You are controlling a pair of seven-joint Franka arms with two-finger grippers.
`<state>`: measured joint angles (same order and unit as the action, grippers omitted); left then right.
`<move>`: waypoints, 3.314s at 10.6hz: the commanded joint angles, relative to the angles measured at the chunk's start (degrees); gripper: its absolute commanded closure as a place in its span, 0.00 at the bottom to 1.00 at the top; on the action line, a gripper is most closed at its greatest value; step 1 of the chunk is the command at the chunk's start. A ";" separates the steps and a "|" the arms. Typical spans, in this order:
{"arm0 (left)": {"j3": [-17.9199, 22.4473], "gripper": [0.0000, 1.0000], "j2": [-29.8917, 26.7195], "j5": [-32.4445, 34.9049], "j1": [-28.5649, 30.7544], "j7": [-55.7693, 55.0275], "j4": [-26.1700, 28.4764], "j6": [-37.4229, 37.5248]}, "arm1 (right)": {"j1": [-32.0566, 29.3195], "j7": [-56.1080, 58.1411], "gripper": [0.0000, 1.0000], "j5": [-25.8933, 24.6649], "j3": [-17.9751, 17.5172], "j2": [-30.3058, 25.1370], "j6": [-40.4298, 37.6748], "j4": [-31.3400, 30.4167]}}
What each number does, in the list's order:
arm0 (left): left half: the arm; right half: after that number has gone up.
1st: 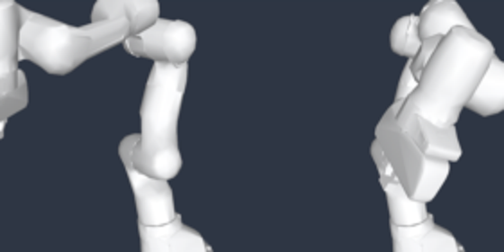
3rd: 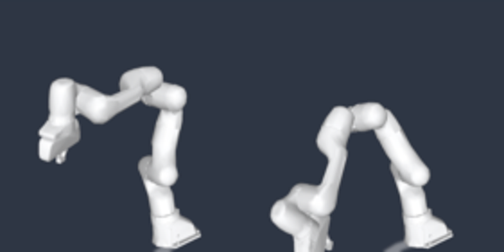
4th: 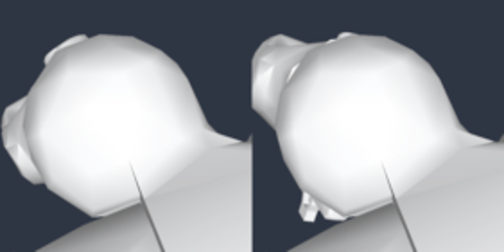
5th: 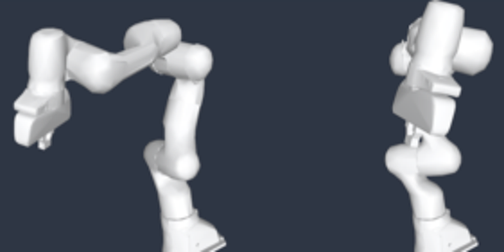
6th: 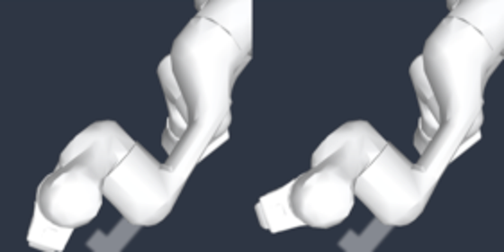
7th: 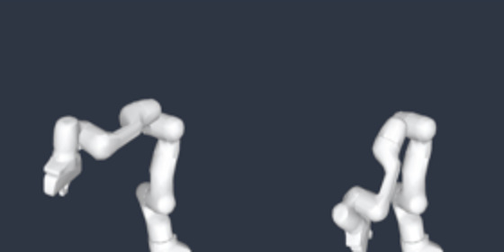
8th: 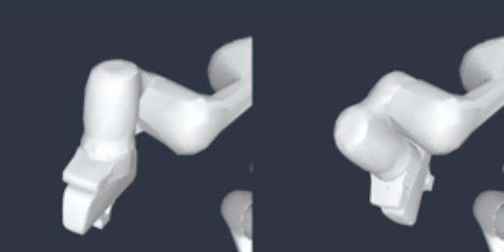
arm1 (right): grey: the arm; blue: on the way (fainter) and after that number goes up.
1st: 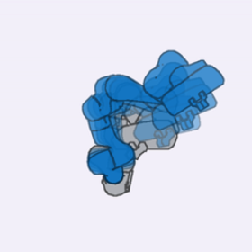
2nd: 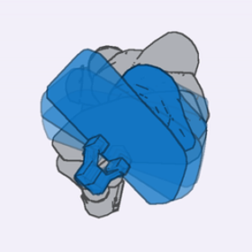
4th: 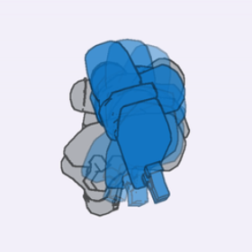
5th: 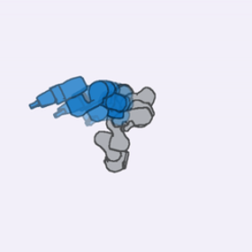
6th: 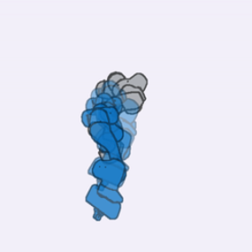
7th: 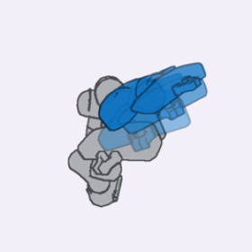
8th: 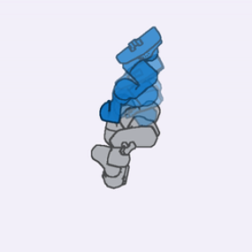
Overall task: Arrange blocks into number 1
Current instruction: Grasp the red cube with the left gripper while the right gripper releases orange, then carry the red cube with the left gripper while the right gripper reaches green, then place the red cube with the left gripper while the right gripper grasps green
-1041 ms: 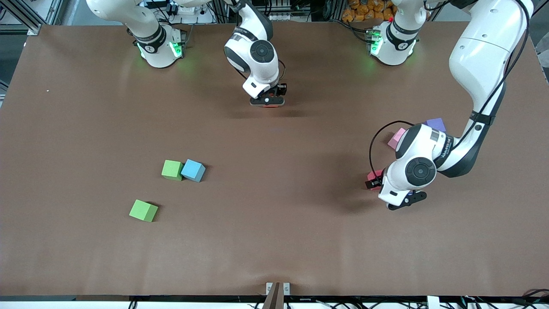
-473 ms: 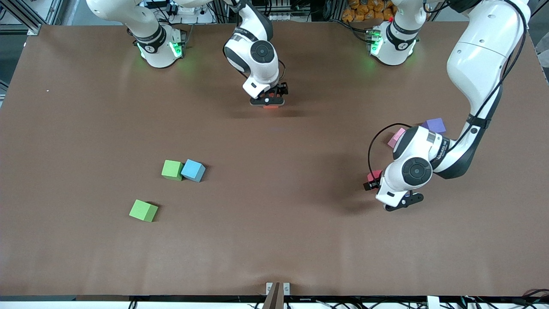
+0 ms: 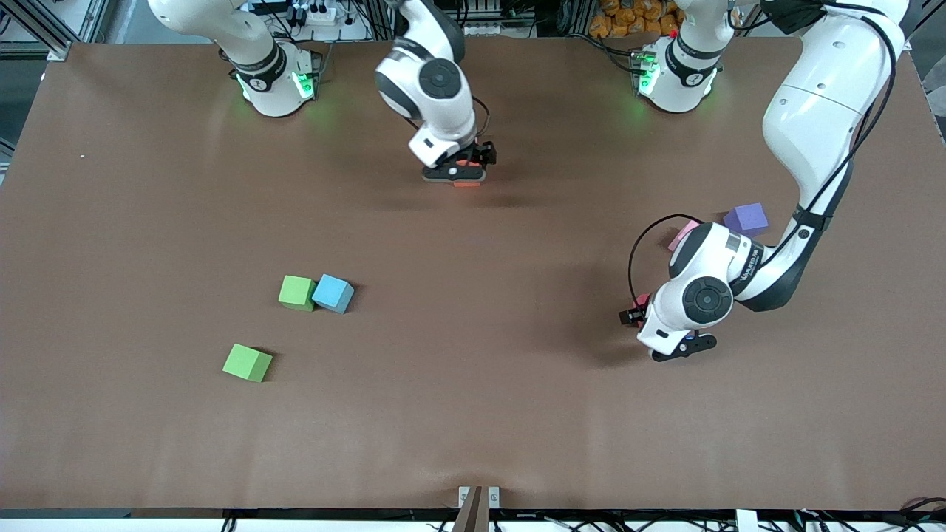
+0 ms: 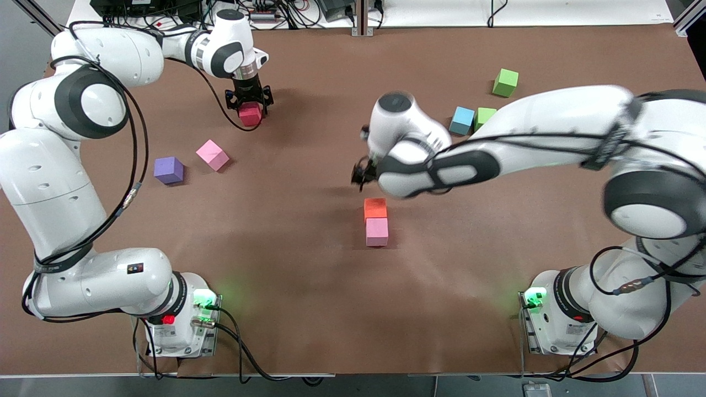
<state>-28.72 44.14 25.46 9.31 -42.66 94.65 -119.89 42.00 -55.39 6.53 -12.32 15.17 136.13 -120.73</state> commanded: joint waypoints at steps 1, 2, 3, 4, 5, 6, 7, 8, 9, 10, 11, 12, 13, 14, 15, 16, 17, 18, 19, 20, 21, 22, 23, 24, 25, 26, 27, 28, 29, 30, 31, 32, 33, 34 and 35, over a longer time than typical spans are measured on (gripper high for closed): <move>0.16 1.00 -0.28 1.17 0.09 2.32 0.10 -0.26 | -7.08 -0.16 0.00 -0.02 -1.48 -8.73 -3.31 -2.93; 0.16 1.00 -0.54 1.17 0.01 2.23 0.10 0.09 | -10.07 0.01 0.00 -0.46 -1.48 -10.40 -3.50 -2.93; 0.07 1.00 -0.89 0.91 0.00 2.06 0.10 0.27 | -13.66 0.19 0.00 -3.86 -1.57 -11.73 -4.28 -2.84; -0.45 1.00 -1.76 0.38 0.09 0.67 0.53 1.22 | -16.83 0.37 0.00 -8.85 -1.57 -12.70 -5.07 -2.76; -2.55 1.00 -3.69 0.38 0.44 -3.09 2.10 4.10 | -20.26 0.98 0.00 -13.16 -1.57 -12.79 -5.08 -2.32; -4.74 1.00 -4.92 0.38 0.62 -6.26 2.55 4.83 | -23.42 4.03 0.00 -15.03 -1.57 -12.88 -4.99 -1.53; -6.07 1.00 -5.02 0.38 0.10 -9.25 2.56 4.84 | -27.02 8.84 0.00 -15.05 -1.31 -12.53 -4.82 0.04; -7.56 1.00 -4.85 0.38 -0.26 -11.11 2.56 4.84 | -30.97 13.68 0.00 -14.97 -1.22 -11.92 -4.56 1.80; -9.06 1.00 -4.76 0.38 -2.09 -13.65 2.56 4.84 | -33.88 16.86 0.00 -14.88 -1.22 -10.78 -4.29 3.47; -9.25 1.00 -4.59 0.38 -5.41 -16.46 2.21 4.66 | -35.48 18.37 0.00 -14.88 -0.95 -9.21 -4.29 5.57; -9.25 1.00 -4.41 0.29 -8.49 -18.66 2.03 3.79 | -36.10 19.86 0.00 -14.88 0.18 -7.62 -4.38 7.51; -9.25 1.00 -3.80 -0.41 -11.91 -20.95 1.94 2.22 | -36.11 21.62 0.00 -14.88 1.76 -5.87 -4.81 9.53; -9.16 1.00 -3.19 -0.59 -15.52 -23.84 1.77 -0.15 | -36.11 23.73 0.00 -14.53 3.60 -3.94 -4.99 11.38; -9.07 1.00 -2.57 -0.50 -18.60 -26.04 1.42 -1.56 | -36.20 26.44 0.00 -14.44 4.92 -2.09 -4.99 12.79; -8.98 1.00 -1.96 -0.59 -21.24 -27.37 1.33 -2.80 | -36.46 28.65 0.00 -14.26 6.24 0.02 -4.99 14.46; -8.98 1.00 -1.34 -0.85 -23.44 -28.52 1.33 -5.59 | -37.07 29.19 0.00 -13.39 6.78 2.21 -5.08 16.04; -8.98 1.00 -0.55 -0.77 -24.85 -28.79 1.33 -7.97 | -38.30 29.28 0.00 -9.90 6.87 3.98 -5.43 17.97; -8.98 1.00 0.50 -0.68 -25.83 -28.79 1.41 -8.78 | -39.18 29.81 0.00 -5.08 7.04 5.65 -7.00 20.25; -8.98 1.00 1.56 -0.68 -26.97 -28.79 1.33 -8.87 | -39.19 32.77 0.00 -4.08 8.00 7.40 -9.36 23.23; -8.98 1.00 1.91 -0.68 -28.63 -28.79 1.33 -8.87 | -39.36 35.50 0.00 -3.89 8.53 9.94 -12.26 26.22; -8.98 1.00 2.61 -0.68 -29.69 -28.79 1.33 -8.87 | -40.67 37.18 0.00 -3.89 8.80 12.49 -13.77 28.34; -8.90 1.00 3.40 -0.94 -31.36 -28.88 1.24 -8.87 | -41.46 39.02 0.00 -3.89 8.80 14.61 -13.78 29.32; -8.81 1.00 4.02 -1.11 -32.85 -29.31 1.06 -8.87 | -41.91 39.82 0.00 -3.89 8.98 16.54 -13.70 30.20; -8.81 1.00 4.20 -1.55 -33.30 -29.93 1.06 -8.87 | -41.91 39.31 0.00 -3.89 9.07 18.91 -13.96 32.64; -8.81 1.00 4.20 -1.56 -33.57 -30.02 1.06 -8.87 | -41.91 39.30 0.00 -3.89 9.42 20.41 -13.96 33.88; -8.81 1.00 4.20 -1.56 -33.83 -30.37 1.06 -8.87 | -41.91 39.65 0.00 -3.80 9.94 20.95 -13.96 34.07; -8.72 1.00 4.29 -1.56 -34.62 -30.98 1.06 -8.87 | -41.91 39.92 0.00 -3.89 10.03 21.30 -13.87 34.07; -8.72 1.00 4.29 -1.56 -34.89 -31.08 1.15 -8.87 | -41.91 40.27 0.00 -3.80 10.03 22.18 -13.78 34.07; -8.72 1.00 4.47 -1.56 -35.06 -31.25 1.24 -8.87 | -41.91 40.27 0.00 -3.45 10.03 23.06 -13.52 34.07; -8.81 1.00 4.55 -1.82 -35.76 -31.43 1.24 -8.79 | -41.91 39.40 0.00 -1.54 10.12 23.67 -13.43 34.07; -8.72 1.00 4.64 -2.08 -35.94 -32.12 1.33 -8.79 | -41.65 39.13 0.00 1.01 10.99 23.85 -13.61 34.07; -8.63 1.00 4.64 -2.08 -36.20 -32.39 1.59 -8.44 | -40.78 39.21 0.00 1.90 12.22 24.47 -13.35 34.07; -8.46 1.00 4.64 -2.08 -36.21 -32.39 1.85 -8.35 | -40.68 39.22 0.00 2.00 12.32 24.73 -13.26 34.07; -8.37 1.00 4.64 -2.17 -36.21 -32.39 2.03 -8.17 | -40.77 39.22 0.00 2.00 12.32 25.26 -13.26 34.07; -8.37 1.00 4.64 -2.17 -36.21 -32.39 2.03 -7.82 | -40.86 39.22 0.00 2.43 12.49 25.44 -13.26 34.07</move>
<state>-37.95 48.31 24.62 -26.13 -74.29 96.36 -128.18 0.54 -16.56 7.07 -0.77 39.10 123.59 -88.69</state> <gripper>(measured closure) 0.370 0.000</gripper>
